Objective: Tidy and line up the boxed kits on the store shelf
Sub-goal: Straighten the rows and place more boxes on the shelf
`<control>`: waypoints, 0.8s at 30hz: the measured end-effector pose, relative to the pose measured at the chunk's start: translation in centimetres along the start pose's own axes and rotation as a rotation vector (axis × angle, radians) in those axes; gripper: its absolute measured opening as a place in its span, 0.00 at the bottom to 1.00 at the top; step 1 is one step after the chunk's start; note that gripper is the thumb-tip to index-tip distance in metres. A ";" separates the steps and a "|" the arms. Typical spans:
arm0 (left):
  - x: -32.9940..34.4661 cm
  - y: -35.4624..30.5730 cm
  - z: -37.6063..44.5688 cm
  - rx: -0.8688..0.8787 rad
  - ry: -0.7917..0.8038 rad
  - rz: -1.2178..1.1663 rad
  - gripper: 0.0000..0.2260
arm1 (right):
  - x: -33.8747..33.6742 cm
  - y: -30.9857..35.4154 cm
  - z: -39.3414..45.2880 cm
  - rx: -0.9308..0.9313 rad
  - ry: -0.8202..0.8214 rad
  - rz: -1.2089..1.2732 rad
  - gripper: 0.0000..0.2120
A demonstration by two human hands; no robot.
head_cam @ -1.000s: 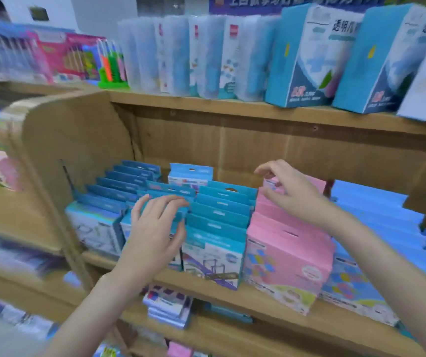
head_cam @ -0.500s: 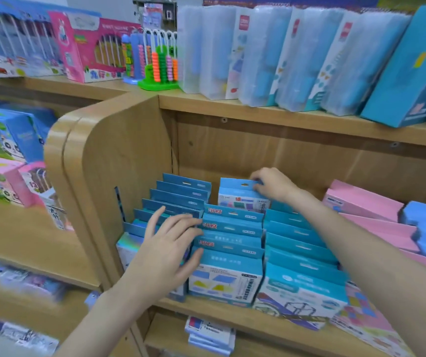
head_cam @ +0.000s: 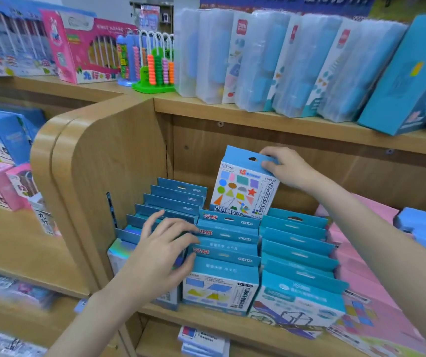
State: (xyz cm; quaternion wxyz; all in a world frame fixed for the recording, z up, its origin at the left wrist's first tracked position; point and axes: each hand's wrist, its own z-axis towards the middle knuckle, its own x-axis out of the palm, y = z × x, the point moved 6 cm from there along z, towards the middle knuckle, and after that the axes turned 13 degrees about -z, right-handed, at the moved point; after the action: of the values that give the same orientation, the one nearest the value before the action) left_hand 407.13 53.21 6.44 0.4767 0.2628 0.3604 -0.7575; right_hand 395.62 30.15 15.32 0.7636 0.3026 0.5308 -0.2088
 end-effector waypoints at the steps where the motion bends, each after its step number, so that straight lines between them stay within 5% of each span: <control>1: 0.0 0.1 0.0 0.001 0.001 0.006 0.11 | 0.1 0.0 -0.2 -0.012 0.003 0.001 0.07; 15: -0.2 0.2 -0.4 -0.013 -0.030 -0.010 0.07 | -0.5 1.0 -2.5 -0.070 -0.151 -0.012 0.08; 24: -1.6 -0.8 0.4 -0.053 -0.180 -0.149 0.12 | -5.8 0.3 -7.6 -0.071 -0.527 0.039 0.06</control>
State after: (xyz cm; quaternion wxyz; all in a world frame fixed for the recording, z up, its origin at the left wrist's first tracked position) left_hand 407.01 54.00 8.06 0.4561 0.1537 0.3546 -0.8016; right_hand 388.59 35.55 18.85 0.8895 0.2207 0.3146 -0.2470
